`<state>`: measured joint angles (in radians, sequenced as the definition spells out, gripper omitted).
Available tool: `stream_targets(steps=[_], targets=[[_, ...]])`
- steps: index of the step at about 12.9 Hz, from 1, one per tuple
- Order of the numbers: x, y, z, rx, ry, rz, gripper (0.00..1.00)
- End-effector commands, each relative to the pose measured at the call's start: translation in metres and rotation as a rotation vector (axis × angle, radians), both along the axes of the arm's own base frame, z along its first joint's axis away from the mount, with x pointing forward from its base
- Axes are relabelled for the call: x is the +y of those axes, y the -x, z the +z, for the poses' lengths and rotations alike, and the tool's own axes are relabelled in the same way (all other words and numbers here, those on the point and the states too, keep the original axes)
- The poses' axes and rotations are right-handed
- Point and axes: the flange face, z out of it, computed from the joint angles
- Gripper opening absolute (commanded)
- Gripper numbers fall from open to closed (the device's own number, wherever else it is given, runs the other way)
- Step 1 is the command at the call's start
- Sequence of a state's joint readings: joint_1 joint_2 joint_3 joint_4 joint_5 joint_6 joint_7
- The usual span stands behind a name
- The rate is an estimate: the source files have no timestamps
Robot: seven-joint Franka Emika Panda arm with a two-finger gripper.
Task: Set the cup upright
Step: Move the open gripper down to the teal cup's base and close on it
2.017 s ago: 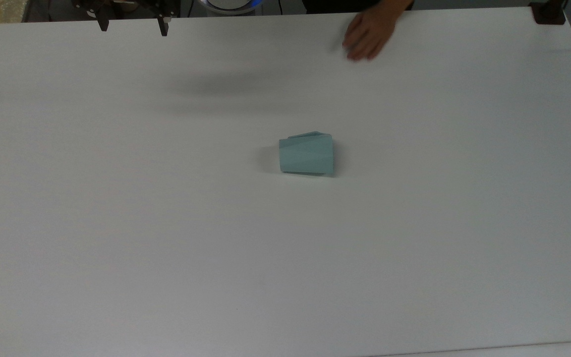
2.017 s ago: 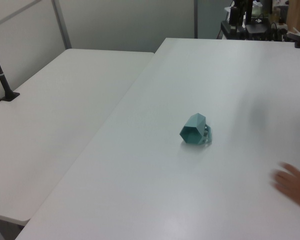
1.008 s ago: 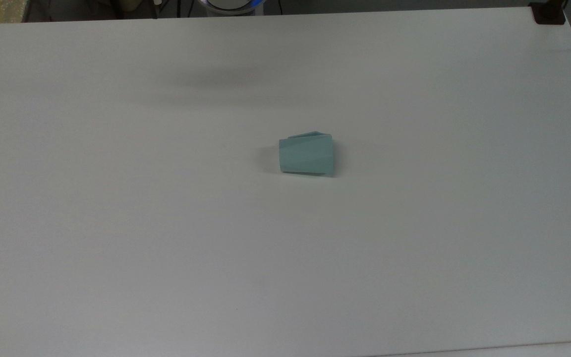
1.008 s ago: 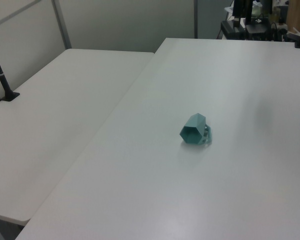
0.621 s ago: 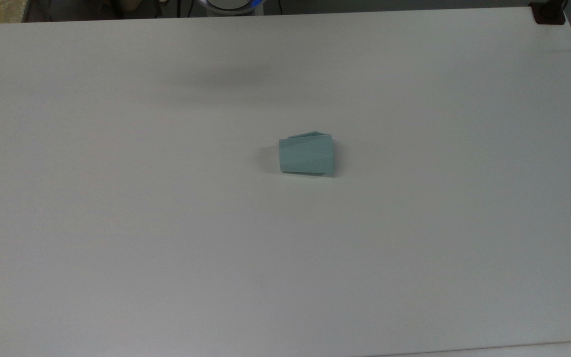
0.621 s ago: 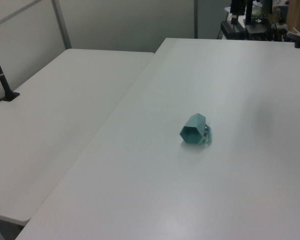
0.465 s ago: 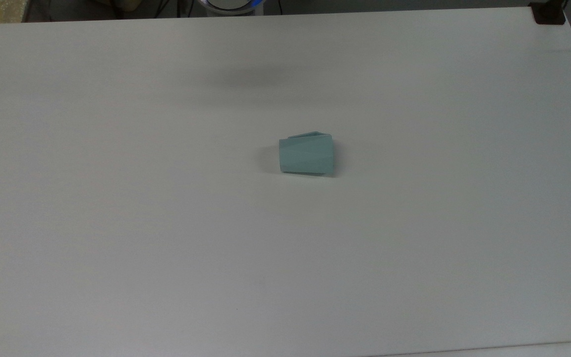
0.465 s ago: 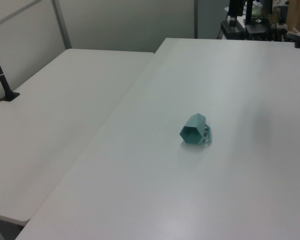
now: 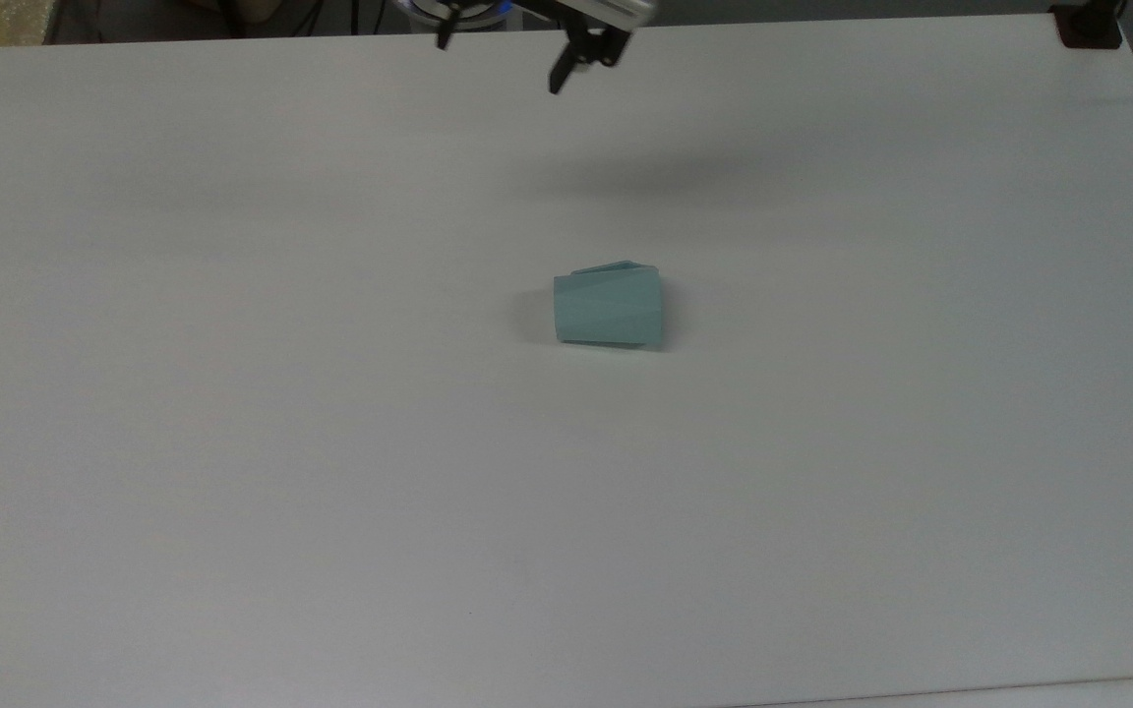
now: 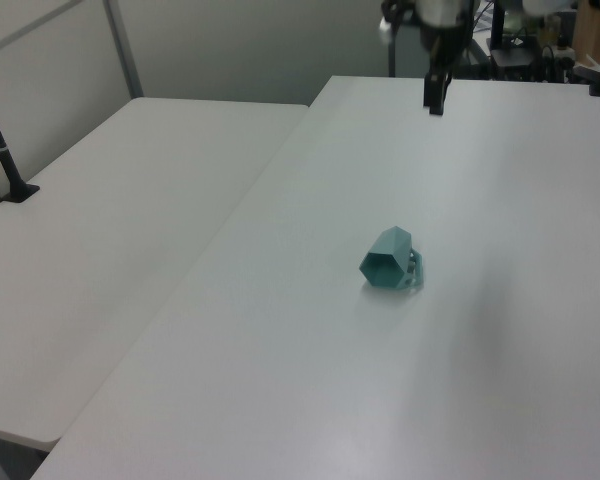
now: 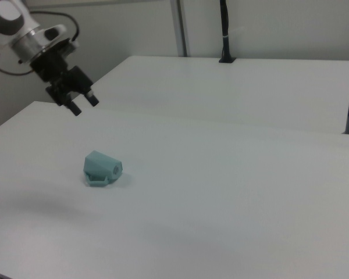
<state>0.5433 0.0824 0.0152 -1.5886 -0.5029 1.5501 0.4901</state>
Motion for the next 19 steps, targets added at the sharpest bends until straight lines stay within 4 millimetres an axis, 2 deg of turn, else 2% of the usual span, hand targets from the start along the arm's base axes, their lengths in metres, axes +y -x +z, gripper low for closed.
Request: stream_targets(steps=[1,3,4,7,10,14,17,19], targets=[[0.077,-0.007,-0.039,0.002,0.169,-0.036,1.00],[0.127,0.006,-0.070,-0.039,0.243,-0.014,1.00],[0.142,0.010,-0.082,-0.071,0.273,-0.005,1.00],[0.180,0.018,-0.098,-0.122,0.318,0.058,1.00],[0.214,0.018,-0.139,-0.169,0.372,0.143,1.00],[0.235,0.007,-0.199,-0.255,0.415,0.211,1.00],[0.239,0.004,-0.235,-0.259,0.440,0.240,1.00],[0.234,0.000,-0.260,-0.237,0.461,0.239,1.00]])
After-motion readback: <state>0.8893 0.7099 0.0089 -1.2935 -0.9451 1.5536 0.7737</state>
